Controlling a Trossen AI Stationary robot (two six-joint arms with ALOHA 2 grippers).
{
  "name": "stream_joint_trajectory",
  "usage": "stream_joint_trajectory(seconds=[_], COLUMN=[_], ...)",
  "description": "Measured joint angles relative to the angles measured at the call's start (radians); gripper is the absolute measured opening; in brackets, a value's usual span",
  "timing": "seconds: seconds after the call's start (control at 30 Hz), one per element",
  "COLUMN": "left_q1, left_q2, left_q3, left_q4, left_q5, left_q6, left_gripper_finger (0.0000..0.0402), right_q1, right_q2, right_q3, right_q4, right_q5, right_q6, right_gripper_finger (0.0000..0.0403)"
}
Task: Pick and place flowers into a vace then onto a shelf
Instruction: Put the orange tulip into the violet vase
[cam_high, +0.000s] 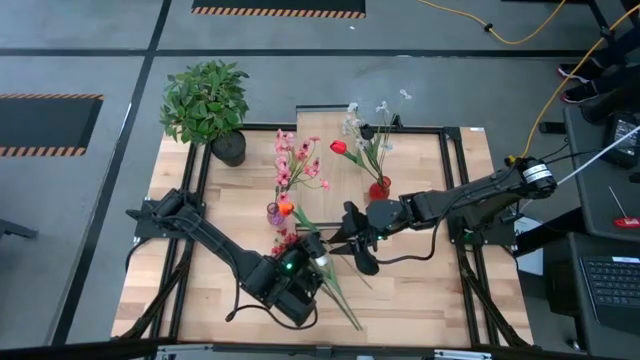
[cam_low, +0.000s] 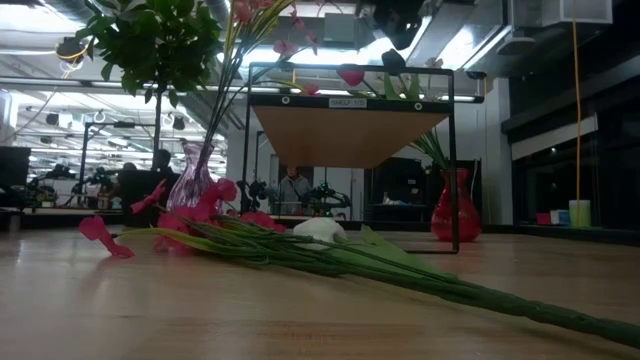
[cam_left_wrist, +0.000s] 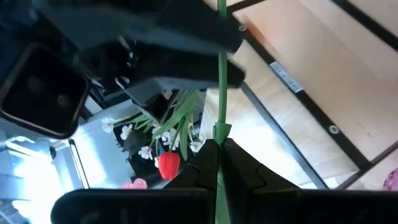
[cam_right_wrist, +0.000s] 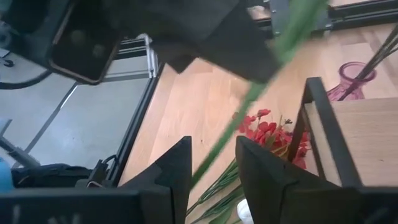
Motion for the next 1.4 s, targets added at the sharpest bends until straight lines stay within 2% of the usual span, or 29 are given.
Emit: stream_joint_trajectory(seconds=[0.37,0.7,0.97,1.4], left_q1=[0.0,0.0,0.0,-0.081], left_q2=[0.0,0.0,0.0,0.0], left_q3=[0.0,0.0,0.0,0.0], left_q4=[0.002,0.003,0.019,0.117], left_q5=[0.004,0.005,0.009,-0.014], left_q6=[-0.003,-0.005,-0.006,-0.006], left_gripper_finger=[0.0004,0.0004,0.0017,0.0087], right_q1=[0.0,-0.001,-0.001,0.0], right_q2=[0.0,0.0,0.0,0.0], right_q3=[0.0,0.0,0.0,0.0], right_q4=[0.004,-0.008,-0.019,-0.015], right_q5=[0.019,-0.013,-0.015,-0.023], right_q6=[-0.024,-0.021,-0.015,-0.02], right_gripper_finger=[0.0116,0.001,0.0004,0.0001])
